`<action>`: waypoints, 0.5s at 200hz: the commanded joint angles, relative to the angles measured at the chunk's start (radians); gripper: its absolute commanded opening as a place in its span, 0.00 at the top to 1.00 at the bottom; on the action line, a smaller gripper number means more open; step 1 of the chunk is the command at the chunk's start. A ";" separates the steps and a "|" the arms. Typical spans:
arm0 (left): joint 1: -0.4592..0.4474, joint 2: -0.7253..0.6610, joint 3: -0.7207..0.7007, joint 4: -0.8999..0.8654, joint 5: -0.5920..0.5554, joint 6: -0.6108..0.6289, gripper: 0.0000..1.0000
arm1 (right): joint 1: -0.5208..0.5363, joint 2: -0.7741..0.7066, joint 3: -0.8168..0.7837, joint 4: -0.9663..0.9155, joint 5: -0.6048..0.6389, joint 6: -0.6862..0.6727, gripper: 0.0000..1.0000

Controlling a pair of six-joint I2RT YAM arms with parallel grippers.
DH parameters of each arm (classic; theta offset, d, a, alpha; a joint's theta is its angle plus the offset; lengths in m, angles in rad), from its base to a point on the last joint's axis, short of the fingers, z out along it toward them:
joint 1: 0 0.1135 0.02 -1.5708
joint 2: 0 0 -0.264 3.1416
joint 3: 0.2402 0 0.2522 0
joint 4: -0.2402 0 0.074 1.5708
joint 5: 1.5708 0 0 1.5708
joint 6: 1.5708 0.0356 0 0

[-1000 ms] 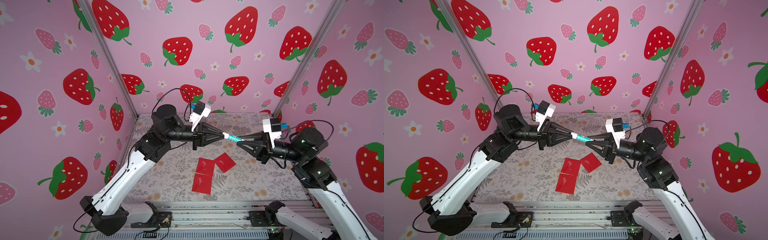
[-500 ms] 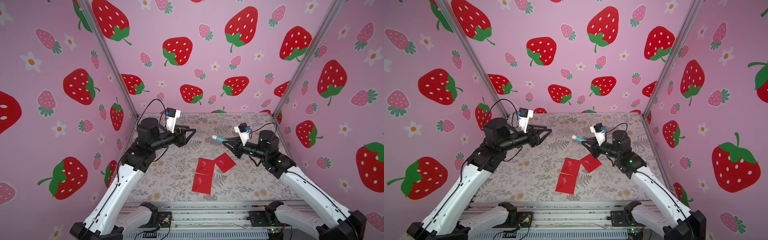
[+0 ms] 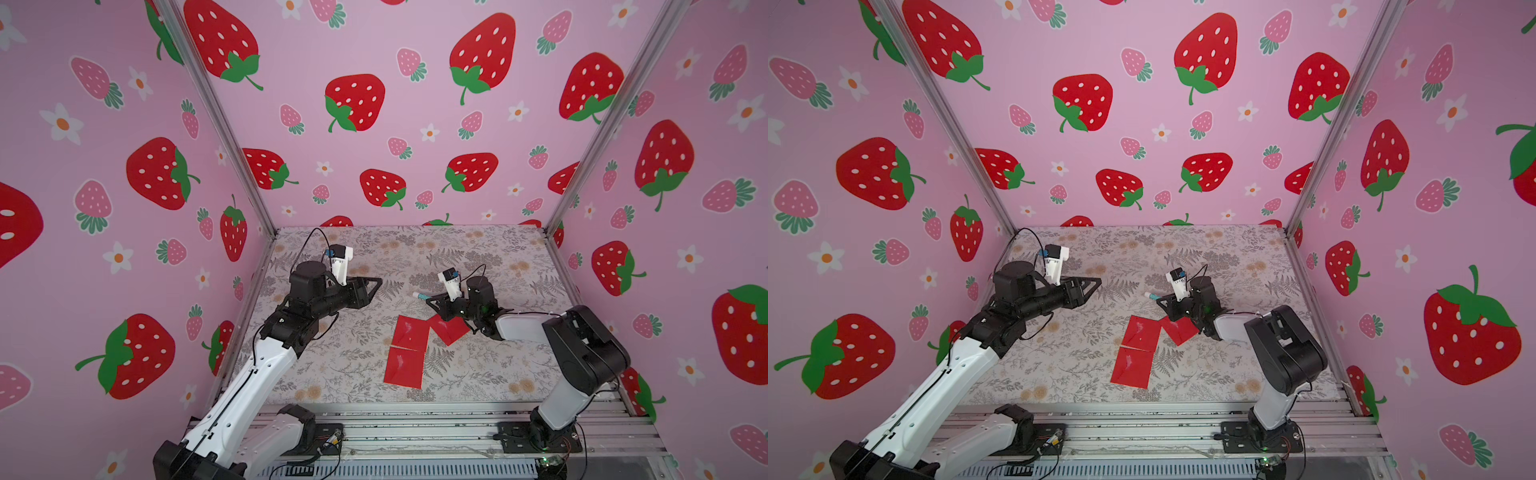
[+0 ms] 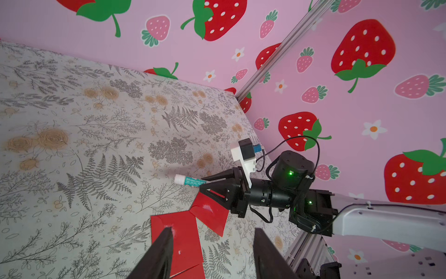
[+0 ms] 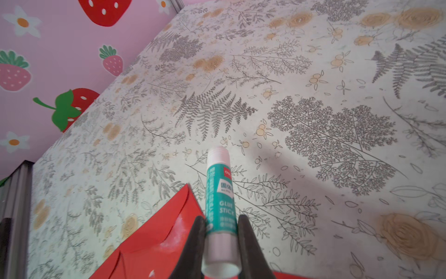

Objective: Seal the envelope with a glue stick
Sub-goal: Place the glue stick at the center of the board.

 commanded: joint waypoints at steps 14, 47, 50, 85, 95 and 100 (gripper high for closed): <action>0.005 -0.018 -0.082 0.072 -0.053 -0.053 0.47 | -0.001 0.149 0.045 0.212 -0.007 0.062 0.92; 0.005 -0.042 -0.153 0.067 -0.144 -0.048 0.46 | -0.001 0.191 0.039 0.245 0.012 0.076 0.74; 0.005 -0.043 -0.157 0.064 -0.154 -0.044 0.46 | -0.002 0.189 0.037 0.245 0.015 0.075 0.72; 0.005 -0.045 -0.196 0.028 -0.303 -0.001 0.42 | -0.040 0.107 0.031 0.186 0.036 0.066 0.56; 0.006 -0.042 -0.202 0.009 -0.382 0.002 0.40 | -0.066 0.070 0.031 0.147 0.034 0.067 0.52; 0.005 -0.041 -0.209 0.005 -0.414 0.009 0.39 | -0.080 0.048 0.029 0.126 0.037 0.066 0.51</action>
